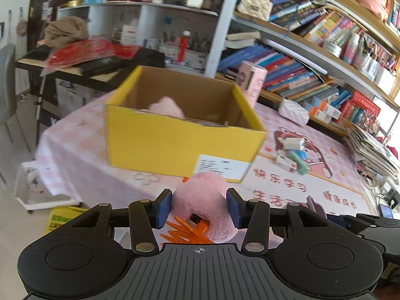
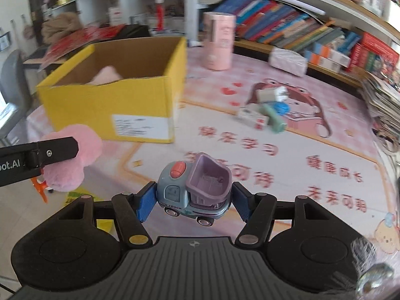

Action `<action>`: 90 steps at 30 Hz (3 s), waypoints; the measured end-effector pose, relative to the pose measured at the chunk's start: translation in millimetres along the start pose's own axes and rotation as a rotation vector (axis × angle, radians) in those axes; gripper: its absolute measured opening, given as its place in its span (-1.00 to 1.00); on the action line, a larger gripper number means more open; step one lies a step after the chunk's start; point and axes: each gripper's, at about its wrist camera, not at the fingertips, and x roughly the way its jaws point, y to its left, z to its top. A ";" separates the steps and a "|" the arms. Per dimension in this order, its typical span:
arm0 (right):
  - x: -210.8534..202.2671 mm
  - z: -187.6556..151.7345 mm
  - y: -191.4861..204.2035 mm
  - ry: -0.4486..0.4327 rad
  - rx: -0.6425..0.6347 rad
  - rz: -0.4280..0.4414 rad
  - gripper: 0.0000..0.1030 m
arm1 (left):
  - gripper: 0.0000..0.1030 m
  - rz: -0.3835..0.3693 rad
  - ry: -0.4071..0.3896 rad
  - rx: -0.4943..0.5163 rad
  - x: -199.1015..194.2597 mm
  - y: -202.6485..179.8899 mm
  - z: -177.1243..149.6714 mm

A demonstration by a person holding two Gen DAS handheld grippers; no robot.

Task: Organize objects
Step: 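Carry the pom in the left tool while the right tool carries the truck over the yellow box, then lower and release the pom from the left tool while the right tool releases the truck into the box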

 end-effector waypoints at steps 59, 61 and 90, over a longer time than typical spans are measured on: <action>19.4 110.7 44.9 -0.258 -0.085 0.036 0.20 | -0.11 0.033 -0.237 0.023 28.5 22.5 94.2; 31.3 122.1 44.8 -0.262 -0.112 0.043 0.20 | -0.11 0.052 -0.231 0.022 41.6 19.8 101.3; 158.3 161.5 46.5 -0.058 -0.427 0.257 0.21 | -0.51 0.255 0.041 0.004 153.8 8.5 106.7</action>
